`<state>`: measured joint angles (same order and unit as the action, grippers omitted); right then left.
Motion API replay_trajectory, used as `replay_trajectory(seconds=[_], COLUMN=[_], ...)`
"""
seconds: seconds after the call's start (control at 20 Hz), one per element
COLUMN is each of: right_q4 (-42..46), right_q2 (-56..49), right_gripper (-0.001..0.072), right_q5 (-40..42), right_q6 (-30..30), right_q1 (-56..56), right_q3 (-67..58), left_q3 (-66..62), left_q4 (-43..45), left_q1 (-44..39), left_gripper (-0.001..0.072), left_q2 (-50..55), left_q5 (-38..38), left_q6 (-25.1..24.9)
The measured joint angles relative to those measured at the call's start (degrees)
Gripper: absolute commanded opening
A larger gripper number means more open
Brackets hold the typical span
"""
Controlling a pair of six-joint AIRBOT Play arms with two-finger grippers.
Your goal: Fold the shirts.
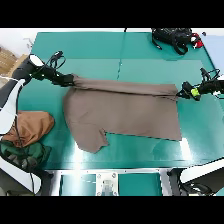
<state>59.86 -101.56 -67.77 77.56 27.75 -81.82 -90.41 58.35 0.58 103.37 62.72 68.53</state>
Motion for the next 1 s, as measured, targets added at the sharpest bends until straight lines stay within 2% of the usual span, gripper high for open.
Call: replay_trajectory(seconds=[0.05,0.1,0.15,0.2,0.35,0.4,0.45,0.5,0.55,0.6,0.65,0.85,0.9,0.95,1.0], right_q4=[0.0,-0.6,-1.2,-1.6,-0.4,1.4,3.3,5.0,6.6,7.9,8.7,10.4,10.3,10.2,10.1], right_q2=[0.0,0.0,0.0,0.0,0.9,1.6,2.5,3.5,4.9,6.7,8.9,22.4,26.5,30.9,34.8], right_gripper=[0.0051,0.0185,0.0252,0.0261,0.0256,0.0177,0.0082,0.0070,0.0068,0.0020,0.0012,0.0017,0.0104,0.0316,0.0439], right_q5=[-0.2,-0.6,-0.8,-1.5,-6.0,-8.0,-10.2,-12.1,-13.7,-15.0,-15.8,-15.3,-14.0,-12.8,-11.9], right_q6=[0.1,0.3,0.3,0.4,2.8,4.2,5.6,6.7,7.6,8.4,8.9,10.5,10.9,11.5,12.0], right_q1=[0.0,0.0,0.0,0.0,0.6,1.0,1.5,2.0,2.7,3.4,4.2,8.5,9.6,10.6,11.3], right_q3=[0.3,0.5,0.6,0.4,-1.5,-2.1,-2.5,-2.5,-1.7,-0.2,2.2,18.1,22.9,28.1,32.7], left_q3=[0.0,0.0,0.0,0.0,-1.4,-2.4,-3.2,-3.9,-4.1,-3.9,-2.8,9.7,14.2,19.3,24.0], left_q4=[0.2,0.2,0.2,0.1,-0.3,-0.2,-0.1,-0.1,0.1,0.1,0.2,1.7,1.9,2.1,2.2], left_q1=[-0.2,-0.4,-0.6,-0.7,0.0,0.8,1.7,2.7,3.7,4.5,5.0,6.2,6.2,6.2,6.3], left_gripper=[0.0028,0.0111,0.0430,0.0573,0.0546,0.0545,0.0427,0.0183,0.0074,0.0074,0.0026,0.0028,0.0033,0.0308,0.0611], left_q2=[0.0,0.0,0.0,0.0,-0.2,-0.2,-0.3,-0.4,-0.8,-1.6,-3.1,-14.6,-18.2,-22.3,-25.9], left_q5=[0.3,0.6,1.1,2.1,8.6,12.4,15.9,20.0,23.8,26.6,29.1,30.4,29.2,28.2,27.2], left_q6=[0.2,0.2,0.3,0.5,2.9,4.1,5.6,7.2,8.5,9.0,9.8,10.3,10.5,10.6,10.9])
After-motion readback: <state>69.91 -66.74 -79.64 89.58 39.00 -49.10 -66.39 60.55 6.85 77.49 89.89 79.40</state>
